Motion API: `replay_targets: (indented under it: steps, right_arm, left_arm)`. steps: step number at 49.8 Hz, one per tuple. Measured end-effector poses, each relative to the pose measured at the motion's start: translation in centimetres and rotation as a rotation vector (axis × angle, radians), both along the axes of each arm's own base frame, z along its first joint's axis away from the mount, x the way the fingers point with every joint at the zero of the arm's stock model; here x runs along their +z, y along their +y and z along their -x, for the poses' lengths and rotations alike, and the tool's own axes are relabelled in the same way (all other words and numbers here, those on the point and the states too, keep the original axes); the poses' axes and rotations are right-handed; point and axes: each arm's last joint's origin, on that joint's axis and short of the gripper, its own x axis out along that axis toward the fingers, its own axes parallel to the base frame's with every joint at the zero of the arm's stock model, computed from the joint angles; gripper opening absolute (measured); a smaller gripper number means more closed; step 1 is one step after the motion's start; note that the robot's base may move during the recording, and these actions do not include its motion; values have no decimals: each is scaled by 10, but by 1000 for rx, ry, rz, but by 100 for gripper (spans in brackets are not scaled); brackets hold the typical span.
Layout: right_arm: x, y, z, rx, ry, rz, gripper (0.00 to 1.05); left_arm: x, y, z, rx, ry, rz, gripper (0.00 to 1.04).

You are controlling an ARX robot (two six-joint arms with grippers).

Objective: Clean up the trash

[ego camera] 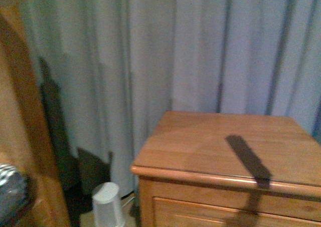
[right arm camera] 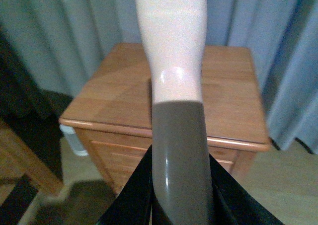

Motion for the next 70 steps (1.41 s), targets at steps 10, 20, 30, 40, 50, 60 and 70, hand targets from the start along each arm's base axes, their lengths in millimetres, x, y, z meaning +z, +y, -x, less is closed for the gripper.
replay_targets:
  steps: [10,20,30,40,50,60,70]
  right_arm:
    - [-2,0,-1,-9,7,5,21]
    - [-2,0,-1,-10,8,5,21]
    - [-3,0,-1,-11,9,5,21]
    - [-3,0,-1,-11,10,6,21]
    - [-3,0,-1,-9,10,6,21]
    - [-3,0,-1,-10,10,6,21]
    - [-3,1,-1,1,13,6,21]
  left_arm:
    - [-1,0,0,-9,3,0,26]
    - [-1,0,0,-6,3,0,26]
    - [-1,0,0,-5,5,0,26]
    - [-1,0,0,-5,3,0,26]
    - [-1,0,0,-2,6,0,26]
    - [-1,0,0,-3,3,0,26]
    - [-1,1,1,11,0,5,26]
